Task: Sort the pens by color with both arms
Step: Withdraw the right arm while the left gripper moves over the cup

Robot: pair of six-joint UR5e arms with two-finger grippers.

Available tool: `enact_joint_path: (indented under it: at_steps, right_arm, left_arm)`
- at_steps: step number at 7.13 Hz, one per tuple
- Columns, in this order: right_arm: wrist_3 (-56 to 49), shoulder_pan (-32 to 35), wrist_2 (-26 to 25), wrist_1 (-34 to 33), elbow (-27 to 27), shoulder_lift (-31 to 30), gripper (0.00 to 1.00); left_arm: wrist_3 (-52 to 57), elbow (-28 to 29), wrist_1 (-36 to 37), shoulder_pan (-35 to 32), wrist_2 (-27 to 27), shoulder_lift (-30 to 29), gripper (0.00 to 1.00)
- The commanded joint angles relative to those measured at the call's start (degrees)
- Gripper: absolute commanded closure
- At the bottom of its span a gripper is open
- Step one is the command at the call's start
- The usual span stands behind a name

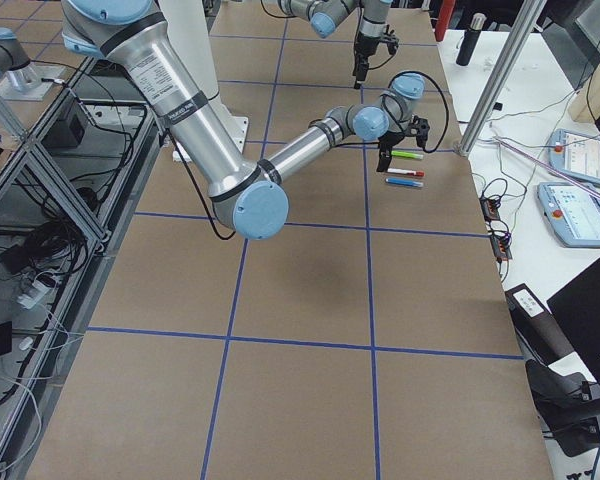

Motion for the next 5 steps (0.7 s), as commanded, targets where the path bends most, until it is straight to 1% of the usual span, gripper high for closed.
enact_joint_path:
  at_steps: [1,2,4,5]
  right_arm:
    - [-4.33,1.18,0.72,-3.89,4.75,-3.89,0.0]
    - [-4.34,1.26,0.72,-3.98,4.85,-4.51,0.0]
    - [-4.34,1.09,0.55,-3.98,5.28,-5.66,0.0]
    - [-4.34,0.92,0.46,-3.98,5.29,-5.66,0.0]
  left_arm:
    - [-4.1,10.92,0.61,4.74,3.98,-8.88,0.01]
    - [-4.12,12.89,0.61,5.54,4.34,-9.7,0.01]
    - [-4.12,16.32,0.61,8.26,8.37,-10.58,0.01]
    - [-3.94,16.86,0.52,8.97,9.69,-10.59,0.01]
